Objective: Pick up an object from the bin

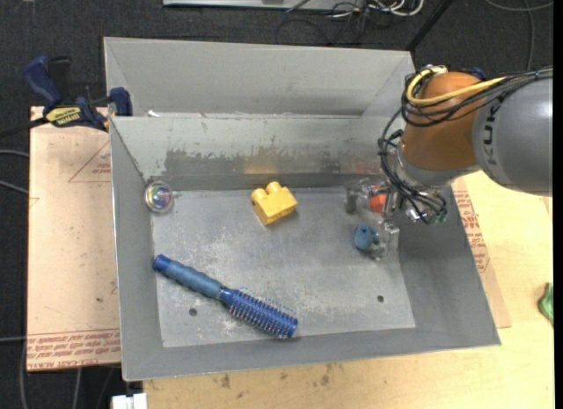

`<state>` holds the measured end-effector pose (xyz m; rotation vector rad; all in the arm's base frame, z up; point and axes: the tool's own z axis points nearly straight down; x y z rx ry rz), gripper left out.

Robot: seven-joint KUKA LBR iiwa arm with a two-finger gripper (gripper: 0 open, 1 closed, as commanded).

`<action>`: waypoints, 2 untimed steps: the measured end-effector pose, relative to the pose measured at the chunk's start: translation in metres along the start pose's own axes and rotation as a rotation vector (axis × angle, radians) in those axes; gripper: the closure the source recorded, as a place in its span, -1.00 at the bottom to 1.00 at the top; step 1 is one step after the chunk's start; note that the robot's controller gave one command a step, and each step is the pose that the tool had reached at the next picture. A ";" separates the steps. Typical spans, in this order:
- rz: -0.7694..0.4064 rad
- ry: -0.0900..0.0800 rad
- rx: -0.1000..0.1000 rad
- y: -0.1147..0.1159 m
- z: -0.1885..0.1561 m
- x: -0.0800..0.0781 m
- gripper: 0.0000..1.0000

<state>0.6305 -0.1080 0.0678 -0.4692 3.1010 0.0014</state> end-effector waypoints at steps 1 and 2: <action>0.004 0.002 0.000 -0.001 -0.002 0.002 1.00; -0.056 -0.006 0.005 0.009 -0.144 0.012 1.00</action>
Offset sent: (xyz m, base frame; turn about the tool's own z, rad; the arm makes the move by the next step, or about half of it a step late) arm 0.0000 0.0000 0.0000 0.0000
